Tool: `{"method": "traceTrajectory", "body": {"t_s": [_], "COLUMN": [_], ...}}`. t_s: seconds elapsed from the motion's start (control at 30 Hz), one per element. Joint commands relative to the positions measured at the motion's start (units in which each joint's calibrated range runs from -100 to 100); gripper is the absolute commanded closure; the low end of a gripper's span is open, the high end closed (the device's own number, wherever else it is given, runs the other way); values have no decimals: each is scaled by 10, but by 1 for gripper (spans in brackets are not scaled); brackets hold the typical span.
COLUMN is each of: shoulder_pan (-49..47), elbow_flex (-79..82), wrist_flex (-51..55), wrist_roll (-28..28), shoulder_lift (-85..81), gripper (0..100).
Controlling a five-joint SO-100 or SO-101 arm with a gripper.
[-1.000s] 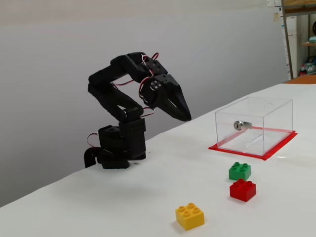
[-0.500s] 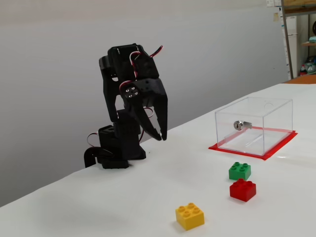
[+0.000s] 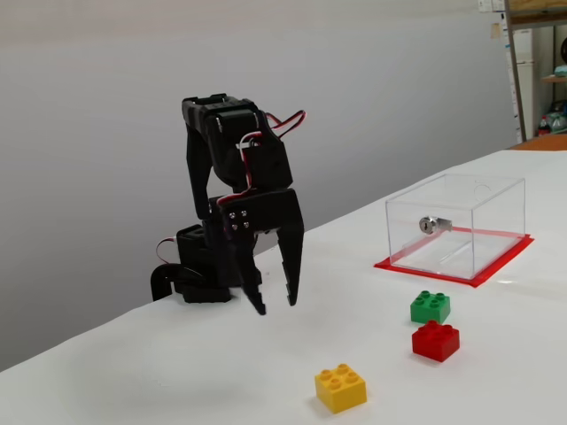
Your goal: Pick the yellow lego brick and place it into the transparent box
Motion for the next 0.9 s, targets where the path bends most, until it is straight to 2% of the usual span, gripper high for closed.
{"method": "traceTrajectory", "body": {"t_s": [0.0,0.13,0.2,0.5,0.87], "shoulder_pan": [-3,-17,-26,-56,-62], "elbow_flex": [-26,-37,-62,-91,-161], "wrist_flex": [19,18,18,-35,-47], "wrist_roll": [6,9,8,8,7], "shoulder_lift": [-3,1,6,10,127], "gripper": [61,48,46,46,46]}}
